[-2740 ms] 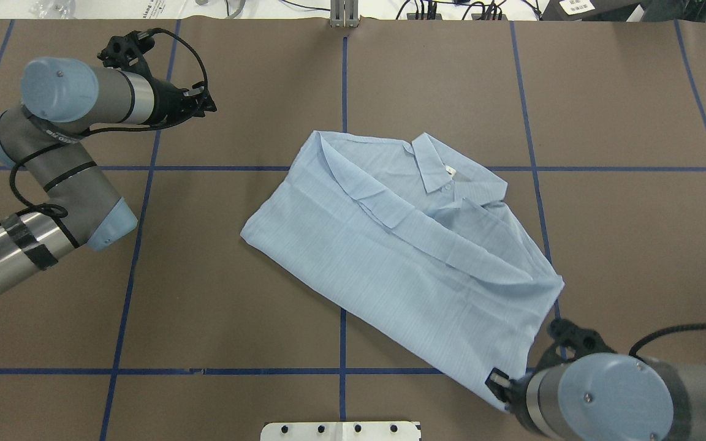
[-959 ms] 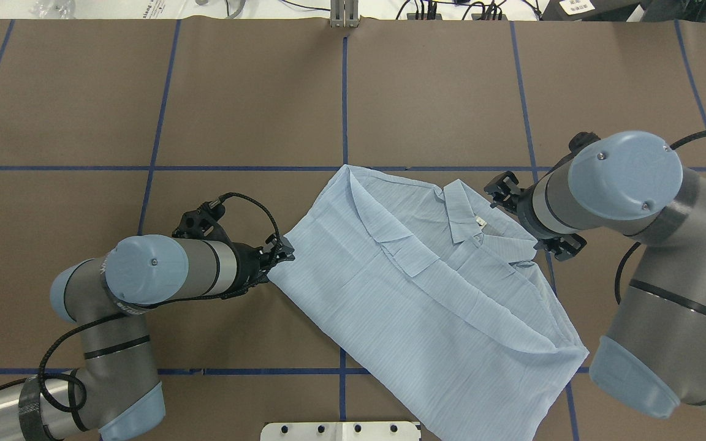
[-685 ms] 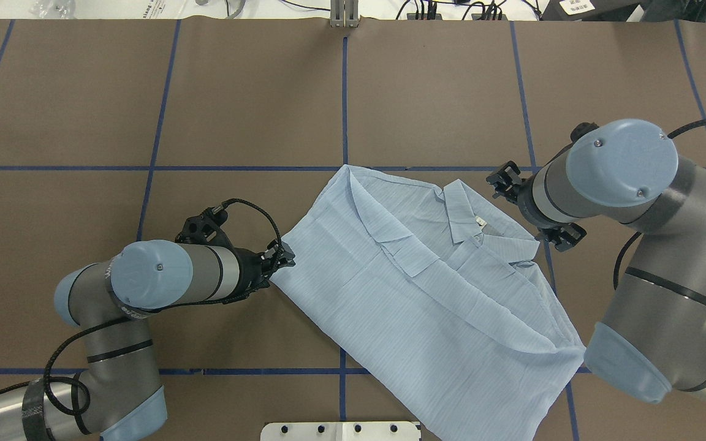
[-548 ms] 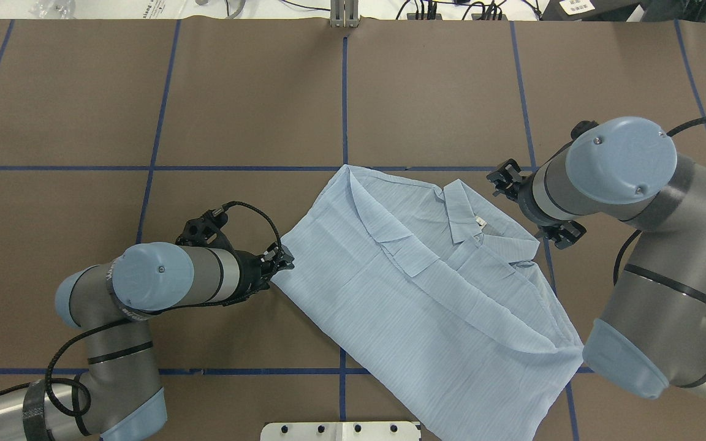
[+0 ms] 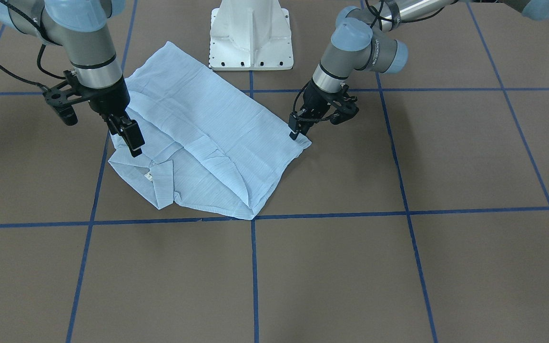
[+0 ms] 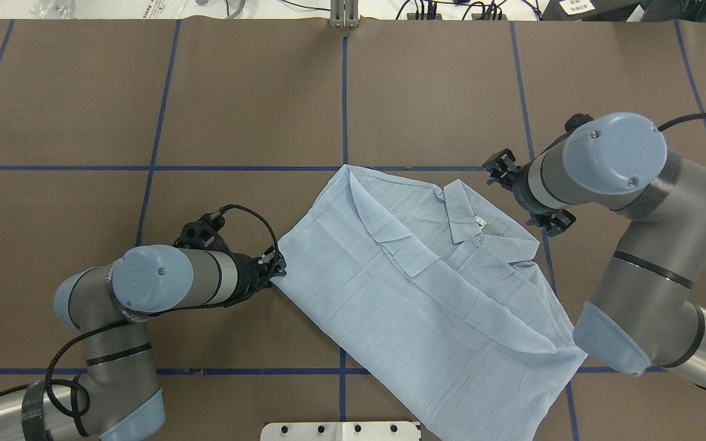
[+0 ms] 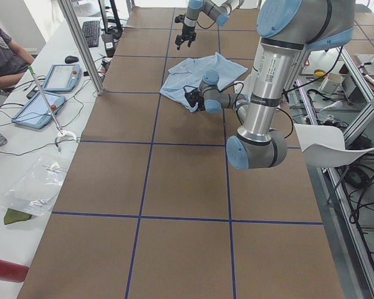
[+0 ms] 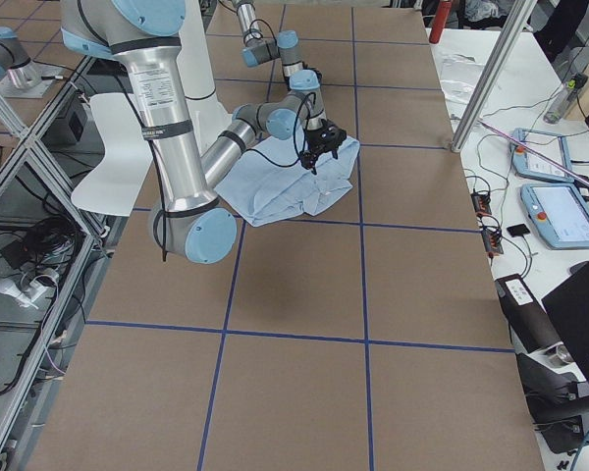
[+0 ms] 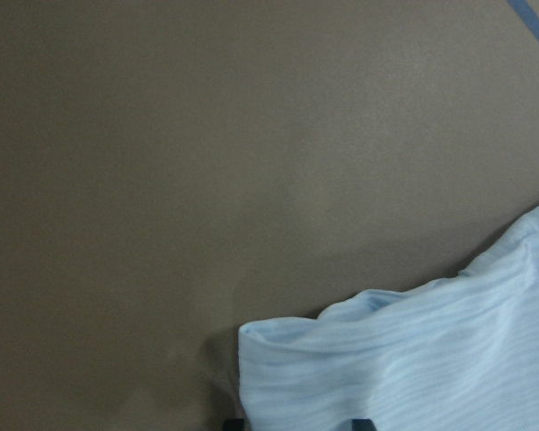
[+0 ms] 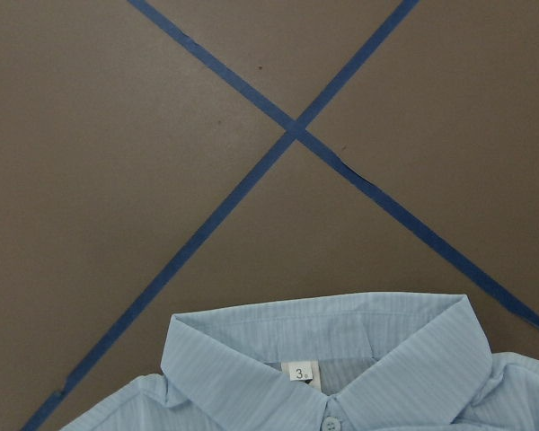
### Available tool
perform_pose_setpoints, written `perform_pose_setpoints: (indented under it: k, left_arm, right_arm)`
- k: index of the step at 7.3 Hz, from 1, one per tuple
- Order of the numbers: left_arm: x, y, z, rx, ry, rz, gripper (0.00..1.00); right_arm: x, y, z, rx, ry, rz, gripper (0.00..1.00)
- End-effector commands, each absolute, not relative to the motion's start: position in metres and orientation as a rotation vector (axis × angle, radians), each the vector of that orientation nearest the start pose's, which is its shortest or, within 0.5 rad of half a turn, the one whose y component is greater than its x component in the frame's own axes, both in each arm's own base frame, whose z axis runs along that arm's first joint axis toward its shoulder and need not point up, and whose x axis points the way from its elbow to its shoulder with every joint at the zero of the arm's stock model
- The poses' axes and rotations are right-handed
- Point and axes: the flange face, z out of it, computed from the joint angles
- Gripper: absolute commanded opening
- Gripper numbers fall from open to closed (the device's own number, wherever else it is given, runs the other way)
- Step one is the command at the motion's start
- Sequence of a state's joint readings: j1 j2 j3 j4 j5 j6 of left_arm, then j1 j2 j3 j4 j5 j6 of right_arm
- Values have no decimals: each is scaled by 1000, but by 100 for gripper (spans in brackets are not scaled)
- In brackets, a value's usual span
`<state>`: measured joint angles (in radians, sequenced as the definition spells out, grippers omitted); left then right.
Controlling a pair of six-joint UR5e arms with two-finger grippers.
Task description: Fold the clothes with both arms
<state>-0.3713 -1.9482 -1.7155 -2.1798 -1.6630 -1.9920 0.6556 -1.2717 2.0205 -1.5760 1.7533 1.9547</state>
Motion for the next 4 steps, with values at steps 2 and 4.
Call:
perform_pose_setpoints:
  k: [2, 4]
  left_arm:
    - [517, -378, 315, -1, 1152, -598, 0]
    - [476, -466, 316, 182, 1117, -567, 0]
  right_arm:
    - [-363, -433, 308, -70, -787, 930, 100]
    - [-364, -433, 306, -75, -791, 929, 100]
